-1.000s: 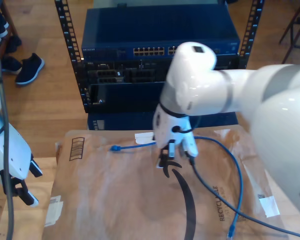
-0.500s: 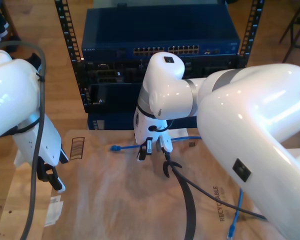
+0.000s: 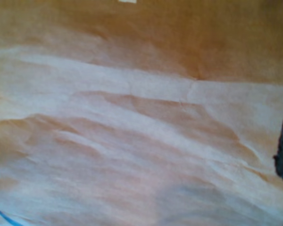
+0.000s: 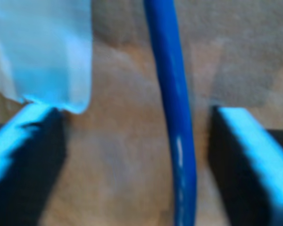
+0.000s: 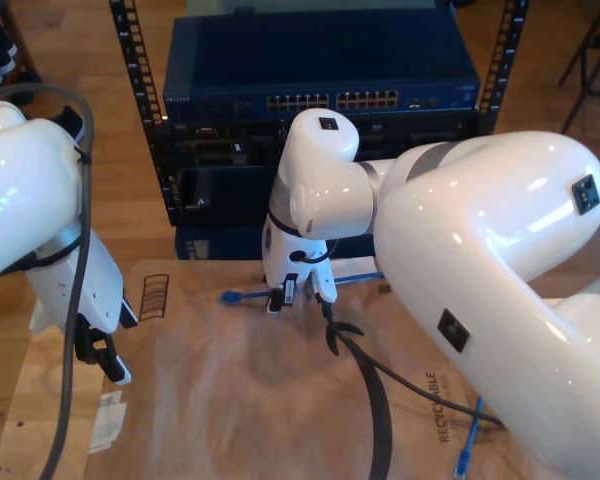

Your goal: Grab the cable and plug it in

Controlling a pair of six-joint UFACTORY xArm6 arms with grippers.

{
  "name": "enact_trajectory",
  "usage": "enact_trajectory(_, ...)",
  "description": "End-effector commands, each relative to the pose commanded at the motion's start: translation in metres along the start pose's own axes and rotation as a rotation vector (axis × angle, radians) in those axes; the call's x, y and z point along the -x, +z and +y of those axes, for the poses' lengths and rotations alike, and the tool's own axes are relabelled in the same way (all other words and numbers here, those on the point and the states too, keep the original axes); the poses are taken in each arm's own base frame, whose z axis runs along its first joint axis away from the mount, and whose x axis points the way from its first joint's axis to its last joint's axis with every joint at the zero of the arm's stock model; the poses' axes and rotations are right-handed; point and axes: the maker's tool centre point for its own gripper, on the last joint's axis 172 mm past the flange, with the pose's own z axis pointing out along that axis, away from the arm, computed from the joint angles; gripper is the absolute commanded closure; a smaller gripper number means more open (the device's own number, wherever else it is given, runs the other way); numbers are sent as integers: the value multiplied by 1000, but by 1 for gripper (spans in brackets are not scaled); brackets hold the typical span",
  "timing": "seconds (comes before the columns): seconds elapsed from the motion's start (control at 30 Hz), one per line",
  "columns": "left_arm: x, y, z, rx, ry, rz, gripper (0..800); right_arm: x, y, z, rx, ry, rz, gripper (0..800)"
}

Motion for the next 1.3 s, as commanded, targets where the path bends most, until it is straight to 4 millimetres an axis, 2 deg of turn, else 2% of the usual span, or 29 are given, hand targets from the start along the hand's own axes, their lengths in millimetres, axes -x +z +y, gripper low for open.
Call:
enact_trajectory(0.03,0,1,0,-1,-1,-1,0,7,0,-2,-23,-11,-5,749)
enact_trajectory(0.07,0,1,-1,-3,-1,-1,0,13,-2,-7,-50,-20,-12,778)
enact_trajectory(0.13,0,1,-2,-8,-1,-2,0,11,-2,-2,-45,-17,-10,798)
enact_trajectory(0.2,1,0,-2,-8,0,-2,0,12,-13,1,-55,-18,-15,798)
enact_trajectory(0.3,5,-11,0,6,4,-9,0,10,-35,19,-60,-15,-23,798)
enact_trajectory(0.43,39,-36,-5,-11,-2,-122,0,-4,-66,52,-64,-3,-30,798)
enact_trajectory(0.53,77,-54,-17,-42,0,-257,0,-12,-89,79,-32,55,-70,798)
enact_trajectory(0.63,114,-73,-32,-75,28,-404,1,-36,-126,95,1,174,-139,798)
enact_trajectory(0.73,122,-90,-36,-75,74,-507,2,-53,-161,108,2,243,-191,798)
enact_trajectory(0.8,134,-103,-40,-78,97,-598,3,-41,-184,116,-1,272,-261,798)
enact_trajectory(0.9,160,-129,-51,-95,145,-757,6,-10,-211,131,55,314,-403,798)
enact_trajectory(1.0,182,-156,-64,-110,217,-868,7,12,-238,130,40,306,-487,798)
enact_trajectory(1.07,179,-165,-63,-100,214,-897,6,21,-253,129,23,304,-523,798)
enact_trajectory(1.17,175,-167,-59,-88,203,-902,7,31,-271,132,5,292,-560,798)
enact_trajectory(1.3,176,-168,-60,-89,211,-908,11,41,-278,143,39,262,-568,798)
